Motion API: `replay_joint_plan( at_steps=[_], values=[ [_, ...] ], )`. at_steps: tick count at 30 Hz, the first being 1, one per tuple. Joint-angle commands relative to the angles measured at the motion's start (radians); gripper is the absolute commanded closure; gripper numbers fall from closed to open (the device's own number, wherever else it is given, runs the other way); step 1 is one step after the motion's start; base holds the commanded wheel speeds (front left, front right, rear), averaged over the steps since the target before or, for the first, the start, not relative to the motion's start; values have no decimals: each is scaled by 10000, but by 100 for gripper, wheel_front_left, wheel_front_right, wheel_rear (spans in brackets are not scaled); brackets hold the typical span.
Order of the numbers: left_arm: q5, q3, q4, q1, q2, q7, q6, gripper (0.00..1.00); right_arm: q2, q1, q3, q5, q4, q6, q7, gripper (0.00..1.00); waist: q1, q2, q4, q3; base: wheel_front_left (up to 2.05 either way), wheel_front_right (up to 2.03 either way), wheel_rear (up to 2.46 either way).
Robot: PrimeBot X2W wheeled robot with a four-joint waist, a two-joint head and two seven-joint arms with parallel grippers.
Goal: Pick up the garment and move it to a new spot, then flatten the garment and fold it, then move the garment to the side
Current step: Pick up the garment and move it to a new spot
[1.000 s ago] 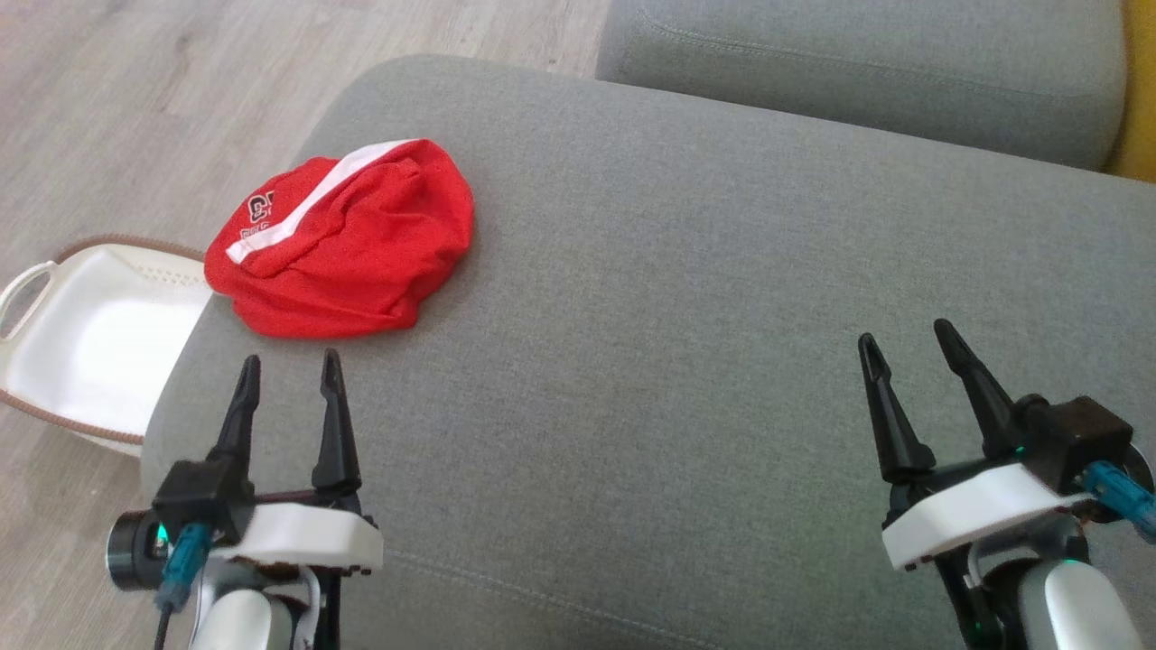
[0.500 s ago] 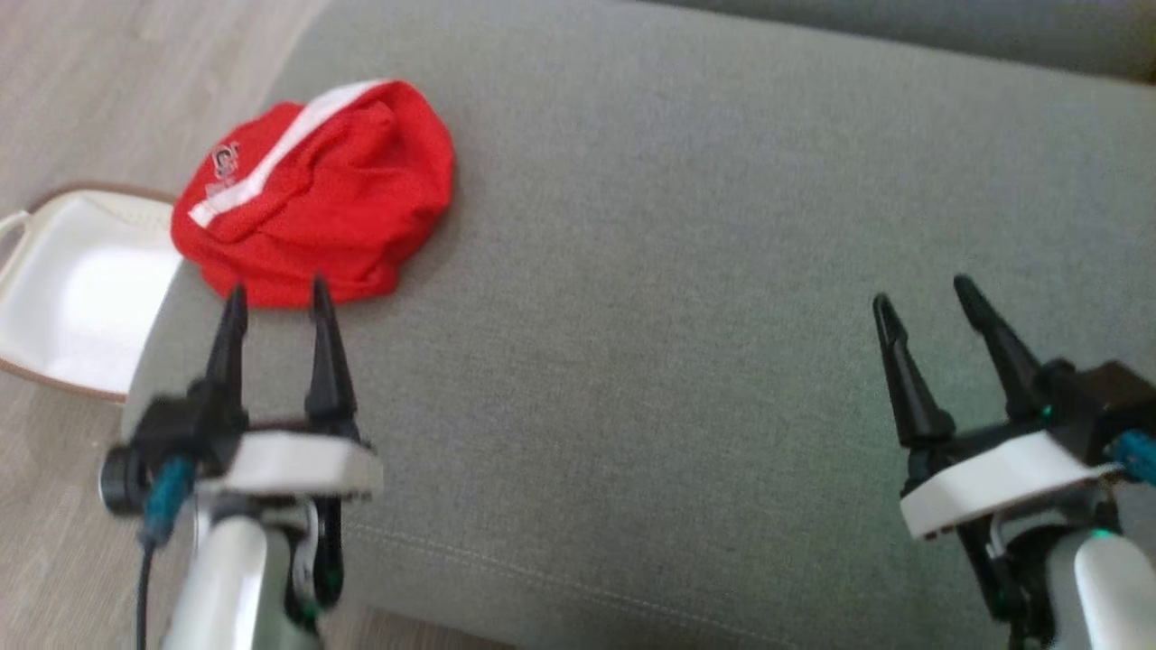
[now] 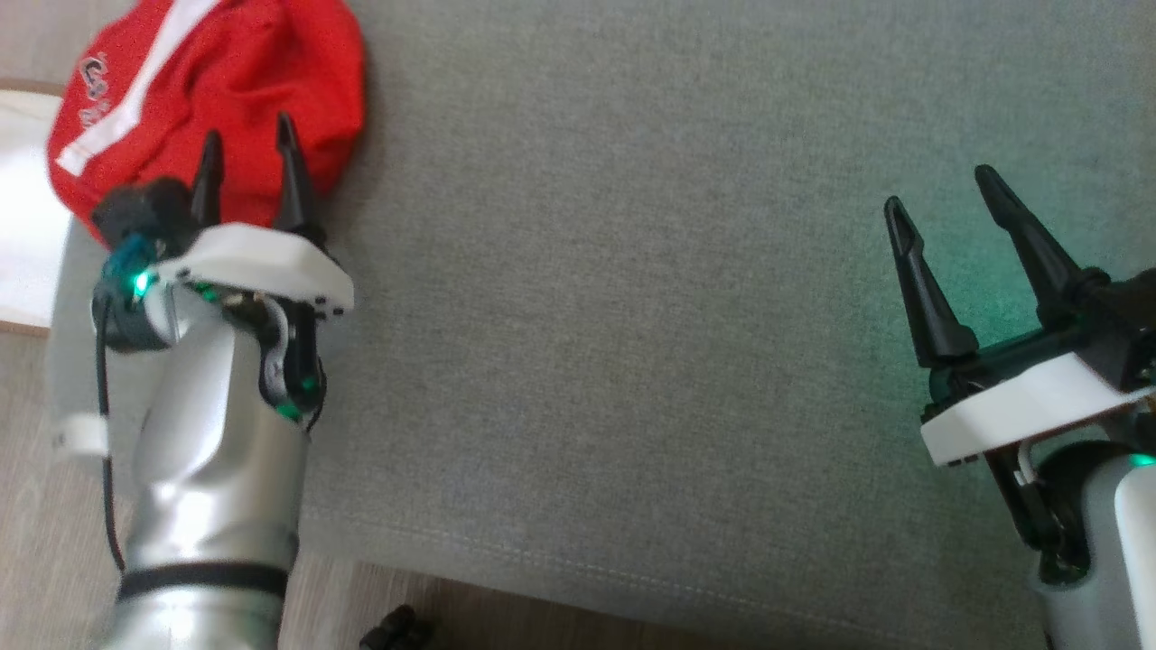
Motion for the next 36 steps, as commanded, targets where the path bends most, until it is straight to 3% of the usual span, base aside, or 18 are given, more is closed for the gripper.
replay_joint_plan(
  at_steps=[1,9,10,11,12,16,19,25,26,36],
  values=[
    [-10,401,547,-571,417,-51,-97,0,-129,-179,288,58,-401,-9,46,0,-2,0,-182,466,0,0,0],
    [-330,669,4279,-2418,794,217,-482,0,-186,-280,362,112,-403,-9,84,0,-2,0,-202,739,0,0,0],
    [-348,650,4611,-2575,830,307,-542,19,-186,-280,360,114,-393,-9,87,0,-2,0,-194,737,0,0,0],
    [-346,624,4863,-2720,870,320,-590,67,-185,-279,354,115,-382,-9,91,0,-2,0,-182,730,0,0,0],
    [-336,601,5085,-2850,919,314,-606,100,-179,-281,345,115,-371,-9,97,0,-2,0,-169,722,0,0,0],
    [-201,467,5507,-3192,1104,131,-586,100,-142,-308,337,143,-275,-9,79,0,-2,0,-130,559,0,0,0],
    [-69,482,4983,-3225,1205,-30,-369,100,-99,-321,327,159,-175,-9,-21,0,-2,0,-115,304,0,0,0],
    [189,1097,1622,-2013,1278,-47,-132,100,151,-263,302,263,187,-9,-354,0,-2,0,-228,-560,0,0,0],
    [189,1097,1622,-2013,1278,-47,-132,100,151,-263,302,263,187,-9,-354,0,-2,0,-228,-560,0,0,0],
    [1025,1554,-3653,1922,927,-50,-28,100,710,221,346,421,984,-9,-1061,0,-2,0,-975,-2394,0,0,0]
  ],
)
